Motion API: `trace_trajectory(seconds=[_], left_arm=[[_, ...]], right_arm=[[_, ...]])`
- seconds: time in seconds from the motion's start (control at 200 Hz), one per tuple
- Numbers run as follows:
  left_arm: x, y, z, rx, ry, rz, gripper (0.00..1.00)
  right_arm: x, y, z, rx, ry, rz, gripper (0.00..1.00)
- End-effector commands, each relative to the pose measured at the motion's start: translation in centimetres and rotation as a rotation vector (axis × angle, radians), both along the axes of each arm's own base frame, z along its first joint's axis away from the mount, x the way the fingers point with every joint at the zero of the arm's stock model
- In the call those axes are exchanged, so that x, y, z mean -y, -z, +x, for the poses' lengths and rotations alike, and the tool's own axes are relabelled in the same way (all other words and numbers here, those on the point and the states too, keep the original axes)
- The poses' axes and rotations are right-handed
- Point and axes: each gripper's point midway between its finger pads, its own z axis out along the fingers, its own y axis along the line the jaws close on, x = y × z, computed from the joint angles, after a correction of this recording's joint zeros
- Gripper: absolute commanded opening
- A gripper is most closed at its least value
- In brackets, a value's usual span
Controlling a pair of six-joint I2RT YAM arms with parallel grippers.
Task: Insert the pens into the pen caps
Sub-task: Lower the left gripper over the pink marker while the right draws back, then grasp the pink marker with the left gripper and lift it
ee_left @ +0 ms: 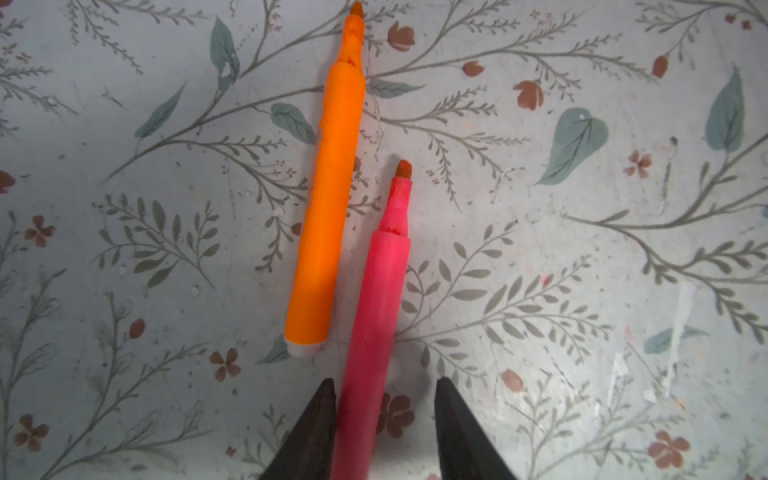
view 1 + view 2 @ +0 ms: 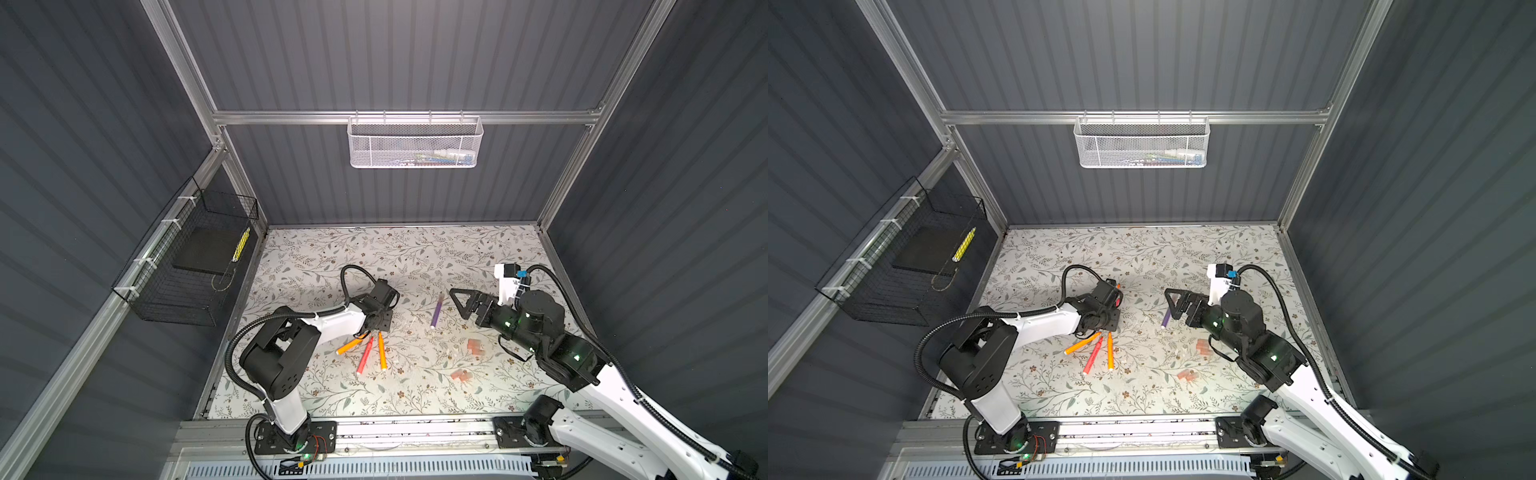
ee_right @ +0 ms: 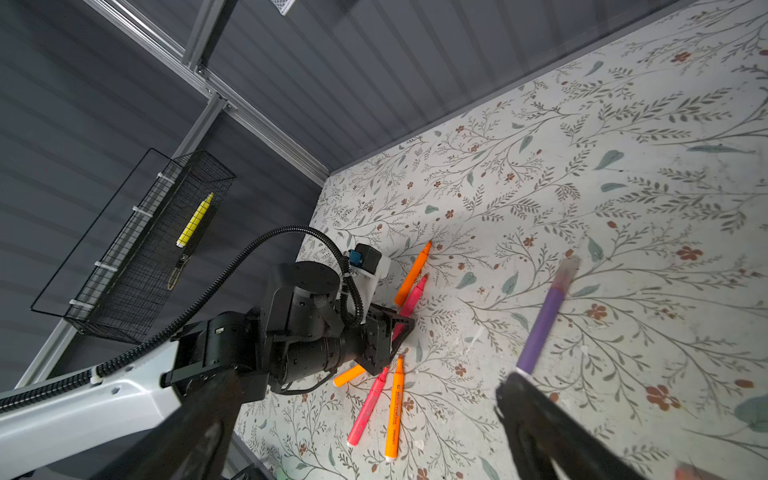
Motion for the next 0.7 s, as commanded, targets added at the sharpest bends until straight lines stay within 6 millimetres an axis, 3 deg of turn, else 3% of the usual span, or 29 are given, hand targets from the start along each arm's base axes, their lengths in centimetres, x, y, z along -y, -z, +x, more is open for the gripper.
trace_trajectory(seconds=[0.0,0.29,0.695], left_arm=[[-0.1,-0.2,0.6,0.001,0.007,0.014,0.41],[0.4,0.2,0.2,-0.031,0.023,-0.004,0.40],[0.8,1.5,-0.2,-0.091,0.032,0.007,0.33]], right_arm=[[-0.5,0.2,-0.1,0.020,-0.032,0.006,0.99],[-0.5,1.5,-0.1,-0.032,-0.025,0.001,0.98],[-0.6,1.8,-0.3,-0.043,-0.032,0.033,0.98]])
